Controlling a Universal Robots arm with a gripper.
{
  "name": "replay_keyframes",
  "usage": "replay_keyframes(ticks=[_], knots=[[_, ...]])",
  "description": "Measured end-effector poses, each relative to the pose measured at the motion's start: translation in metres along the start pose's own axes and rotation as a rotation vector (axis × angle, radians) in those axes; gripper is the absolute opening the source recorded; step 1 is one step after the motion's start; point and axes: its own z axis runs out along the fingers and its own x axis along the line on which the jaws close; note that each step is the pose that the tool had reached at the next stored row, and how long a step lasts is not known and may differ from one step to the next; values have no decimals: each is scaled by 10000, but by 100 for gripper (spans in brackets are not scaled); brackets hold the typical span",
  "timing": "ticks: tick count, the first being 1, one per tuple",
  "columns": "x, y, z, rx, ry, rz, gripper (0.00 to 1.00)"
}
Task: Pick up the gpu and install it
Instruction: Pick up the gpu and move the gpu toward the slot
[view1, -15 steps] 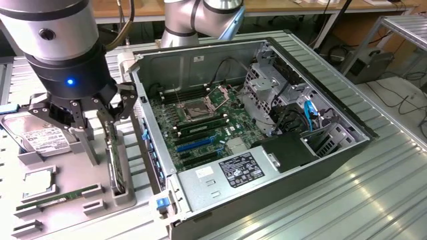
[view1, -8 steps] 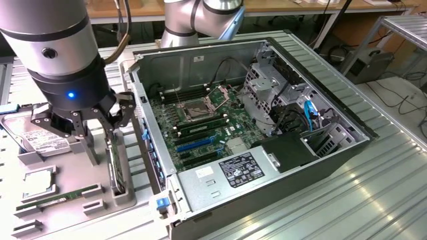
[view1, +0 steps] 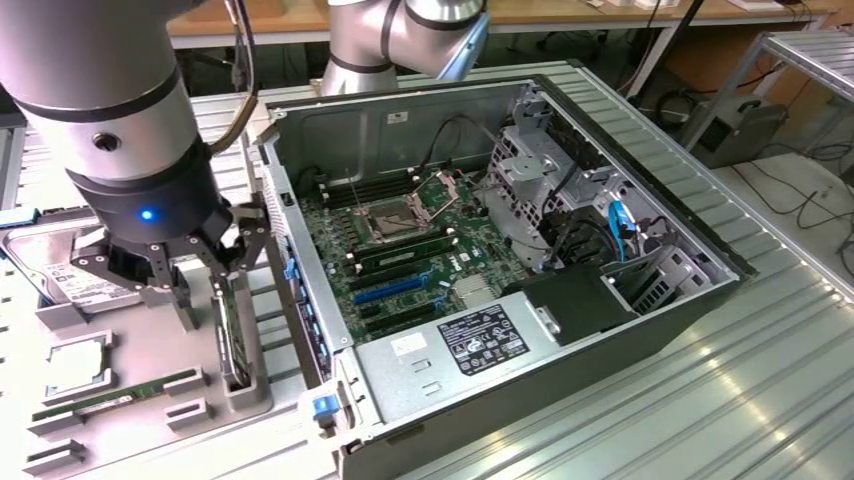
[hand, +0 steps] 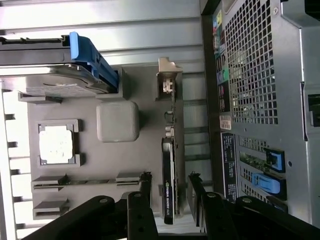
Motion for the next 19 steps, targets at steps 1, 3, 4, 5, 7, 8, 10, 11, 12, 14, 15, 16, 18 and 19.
replay_keyframes(ticks=[1,3,4,5,7,8,10,11,12,14,15,16,18,19], knots=[[3,-1,27,-2,-15,-1,42],[5,-2,54,-4,-41,-2,42],[6,-4,77,-6,-80,-3,42],[7,-5,99,-9,-118,-5,42],[9,-6,138,-12,-140,-6,42],[9,-7,156,-12,-141,-3,42],[11,-8,197,-10,-142,17,42],[12,-7,214,-9,-142,29,42],[13,-3,234,-9,-143,39,42],[16,20,291,-7,-143,50,42],[18,37,317,-8,-143,51,42],[19,47,334,-9,-143,52,42],[23,69,379,-11,-145,57,42],[24,74,396,-9,-145,63,42]])
